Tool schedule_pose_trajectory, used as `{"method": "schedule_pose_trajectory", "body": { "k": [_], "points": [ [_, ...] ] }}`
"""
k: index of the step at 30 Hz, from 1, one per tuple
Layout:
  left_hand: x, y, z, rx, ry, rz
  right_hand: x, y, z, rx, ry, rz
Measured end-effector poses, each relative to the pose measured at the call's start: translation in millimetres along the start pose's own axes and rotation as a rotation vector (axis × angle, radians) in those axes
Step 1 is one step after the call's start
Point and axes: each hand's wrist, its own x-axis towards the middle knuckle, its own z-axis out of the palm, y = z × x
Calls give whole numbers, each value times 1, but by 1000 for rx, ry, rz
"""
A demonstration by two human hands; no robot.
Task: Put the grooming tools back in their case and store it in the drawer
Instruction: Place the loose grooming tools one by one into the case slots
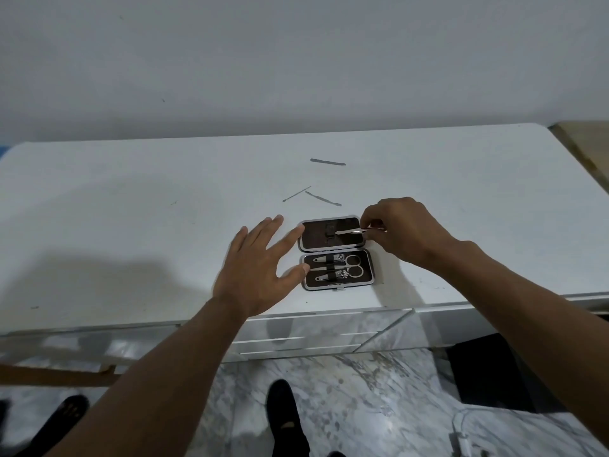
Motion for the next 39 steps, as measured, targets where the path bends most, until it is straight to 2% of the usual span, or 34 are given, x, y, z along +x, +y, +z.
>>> {"method": "schedule_pose_trajectory", "body": {
  "k": [16, 24, 39],
  "points": [
    [-1, 1, -2, -27, 7, -3, 7, -16, 5, -33, -51, -36],
    [0, 1, -2, -15, -4, -6, 16, -21, 8, -34, -82, 10],
    [0, 0, -2, -30, -6, -14, 32, -19, 21, 121, -119, 36]
  ]
}}
